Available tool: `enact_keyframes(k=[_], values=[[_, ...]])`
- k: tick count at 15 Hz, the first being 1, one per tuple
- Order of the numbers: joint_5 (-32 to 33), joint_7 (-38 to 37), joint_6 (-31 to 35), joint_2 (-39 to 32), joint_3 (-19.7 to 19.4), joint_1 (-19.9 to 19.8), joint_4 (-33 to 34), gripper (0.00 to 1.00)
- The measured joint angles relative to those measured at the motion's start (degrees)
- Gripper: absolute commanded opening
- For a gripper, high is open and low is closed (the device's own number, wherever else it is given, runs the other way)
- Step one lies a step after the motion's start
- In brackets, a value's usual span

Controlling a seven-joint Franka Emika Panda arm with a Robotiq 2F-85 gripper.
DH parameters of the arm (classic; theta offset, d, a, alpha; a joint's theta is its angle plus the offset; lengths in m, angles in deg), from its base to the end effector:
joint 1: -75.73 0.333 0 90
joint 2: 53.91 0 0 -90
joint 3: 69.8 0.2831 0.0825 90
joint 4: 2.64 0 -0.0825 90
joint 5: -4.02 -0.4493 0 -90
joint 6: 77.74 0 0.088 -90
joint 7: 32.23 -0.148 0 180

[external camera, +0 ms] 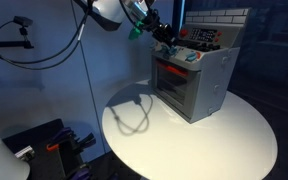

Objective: Turn the second knob from the right to the left

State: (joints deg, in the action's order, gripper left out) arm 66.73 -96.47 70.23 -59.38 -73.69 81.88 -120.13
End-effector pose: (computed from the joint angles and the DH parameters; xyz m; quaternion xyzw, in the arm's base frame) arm 0.6740 0.0234 0.3367 0.9049 -0.1101 0.3553 0.2067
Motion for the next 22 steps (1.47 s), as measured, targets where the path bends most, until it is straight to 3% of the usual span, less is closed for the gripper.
enact_keyframes(k=[4,5,6,7,13,22], values=[[-0.23,0.12,-3.46,1.35,0.17,-1.12,-0.01,0.88],[-0.50,0.29,-4.09,1.75,0.19,-1.70,-0.01,0.97],[-0.94,0.60,-4.40,2.16,0.19,-2.31,-0.04,0.95],[-1.85,1.15,-4.48,2.52,0.20,-2.91,-0.08,1.00],[-10.15,5.94,-4.48,4.37,0.43,-4.23,-0.98,1.00],[-28.47,19.08,-7.15,8.08,1.24,-4.39,-3.81,1.00]])
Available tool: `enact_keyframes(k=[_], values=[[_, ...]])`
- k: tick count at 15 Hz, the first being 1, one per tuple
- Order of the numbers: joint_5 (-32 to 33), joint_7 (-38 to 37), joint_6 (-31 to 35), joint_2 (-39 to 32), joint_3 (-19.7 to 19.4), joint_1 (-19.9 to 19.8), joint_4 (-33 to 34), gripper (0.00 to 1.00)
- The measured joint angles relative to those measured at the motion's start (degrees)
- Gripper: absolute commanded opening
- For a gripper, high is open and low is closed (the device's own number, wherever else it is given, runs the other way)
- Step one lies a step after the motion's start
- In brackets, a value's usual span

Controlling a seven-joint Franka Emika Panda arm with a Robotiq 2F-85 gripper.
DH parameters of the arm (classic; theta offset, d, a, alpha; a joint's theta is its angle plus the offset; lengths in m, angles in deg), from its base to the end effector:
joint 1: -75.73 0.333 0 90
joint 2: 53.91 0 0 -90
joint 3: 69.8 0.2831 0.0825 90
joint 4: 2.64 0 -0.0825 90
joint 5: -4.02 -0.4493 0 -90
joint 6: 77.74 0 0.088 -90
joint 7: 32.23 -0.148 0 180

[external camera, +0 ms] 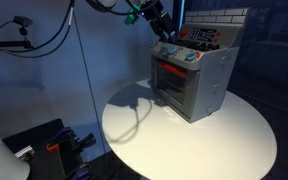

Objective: Turn the second knob from the right to the left

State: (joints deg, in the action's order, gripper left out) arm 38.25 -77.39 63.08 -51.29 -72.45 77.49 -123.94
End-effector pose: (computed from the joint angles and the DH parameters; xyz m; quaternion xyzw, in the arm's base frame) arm 0.6423 -0.0243 0.3762 0.9370 -0.1939 0.2550 0.1394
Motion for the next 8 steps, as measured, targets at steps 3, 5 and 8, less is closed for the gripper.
enact_keyframes(k=[3,5,8], values=[[-5.34,4.27,-2.56,1.44,0.39,-0.02,-0.66,1.00],[-8.68,6.90,-4.66,2.42,0.72,-0.07,-0.98,1.00],[-12.93,9.58,-8.28,3.91,1.19,-0.21,-1.57,1.00]])
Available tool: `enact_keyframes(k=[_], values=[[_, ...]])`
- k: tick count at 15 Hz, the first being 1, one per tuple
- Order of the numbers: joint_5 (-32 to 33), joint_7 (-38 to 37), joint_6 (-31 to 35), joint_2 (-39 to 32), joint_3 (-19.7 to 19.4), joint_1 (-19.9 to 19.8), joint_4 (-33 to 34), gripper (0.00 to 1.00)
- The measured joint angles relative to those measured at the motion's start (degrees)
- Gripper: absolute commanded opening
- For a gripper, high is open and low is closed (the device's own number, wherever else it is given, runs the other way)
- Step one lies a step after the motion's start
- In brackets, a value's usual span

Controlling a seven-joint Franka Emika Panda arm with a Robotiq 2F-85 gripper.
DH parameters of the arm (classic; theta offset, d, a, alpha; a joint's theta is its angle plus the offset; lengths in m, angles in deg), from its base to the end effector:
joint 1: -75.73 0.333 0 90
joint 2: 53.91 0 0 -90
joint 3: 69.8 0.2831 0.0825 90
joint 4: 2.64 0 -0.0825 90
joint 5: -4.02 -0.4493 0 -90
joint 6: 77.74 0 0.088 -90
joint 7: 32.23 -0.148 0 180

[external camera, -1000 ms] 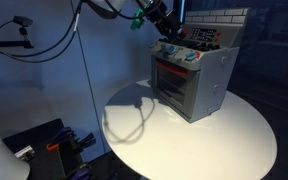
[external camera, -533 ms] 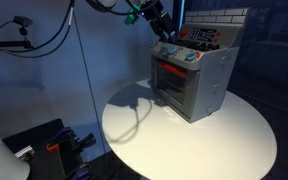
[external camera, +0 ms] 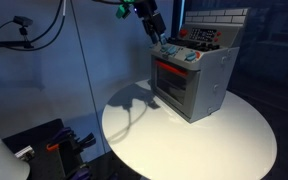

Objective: Turn the second knob from the right to the left

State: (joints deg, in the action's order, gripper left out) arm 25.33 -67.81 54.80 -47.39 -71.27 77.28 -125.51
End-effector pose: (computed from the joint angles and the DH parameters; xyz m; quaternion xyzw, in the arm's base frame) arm 0.6164 -0.0172 0.3835 0.9587 -0.1972 0.1781 0.1014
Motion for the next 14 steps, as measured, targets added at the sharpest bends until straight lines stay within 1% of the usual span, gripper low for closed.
enact_keyframes(k=[7,14], values=[[-6.34,2.40,-8.99,3.02,0.56,-0.10,-1.36,1.00],[-12.91,6.31,-16.13,7.53,0.63,-0.72,-4.13,1.00]])
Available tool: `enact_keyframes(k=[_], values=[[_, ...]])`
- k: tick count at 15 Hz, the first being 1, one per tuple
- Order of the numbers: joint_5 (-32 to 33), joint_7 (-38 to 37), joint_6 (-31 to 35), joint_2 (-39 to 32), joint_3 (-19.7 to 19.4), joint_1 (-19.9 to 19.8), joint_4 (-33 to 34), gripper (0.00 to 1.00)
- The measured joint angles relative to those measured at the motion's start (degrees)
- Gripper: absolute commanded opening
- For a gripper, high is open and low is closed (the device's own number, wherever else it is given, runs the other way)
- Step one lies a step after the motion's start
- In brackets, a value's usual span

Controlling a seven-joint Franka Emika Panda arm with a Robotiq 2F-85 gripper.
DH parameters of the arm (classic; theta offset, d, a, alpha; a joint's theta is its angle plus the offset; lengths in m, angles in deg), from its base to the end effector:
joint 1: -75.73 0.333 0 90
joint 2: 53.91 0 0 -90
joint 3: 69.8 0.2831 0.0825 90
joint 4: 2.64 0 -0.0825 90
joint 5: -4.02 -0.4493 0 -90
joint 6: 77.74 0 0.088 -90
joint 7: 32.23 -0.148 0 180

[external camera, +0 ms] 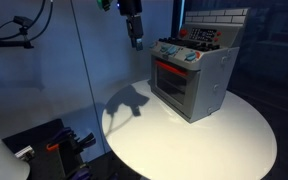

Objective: Turn the second knob from the right to the left

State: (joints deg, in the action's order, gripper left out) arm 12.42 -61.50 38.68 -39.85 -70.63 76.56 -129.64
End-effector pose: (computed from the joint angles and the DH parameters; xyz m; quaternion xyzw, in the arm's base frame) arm 0.5544 -0.0136 0.3870 0.9724 -0.2221 0.0457 0.0550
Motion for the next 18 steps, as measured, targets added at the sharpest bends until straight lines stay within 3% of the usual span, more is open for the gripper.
enact_keyframes(k=[8,13,18], values=[[-7.58,7.81,-10.45,7.13,-0.01,-1.08,-2.42,1.00],[-9.05,8.03,-16.30,10.70,-0.01,-1.80,-2.44,1.00],[-9.09,7.82,-17.87,11.77,0.08,-2.97,-2.43,1.00]])
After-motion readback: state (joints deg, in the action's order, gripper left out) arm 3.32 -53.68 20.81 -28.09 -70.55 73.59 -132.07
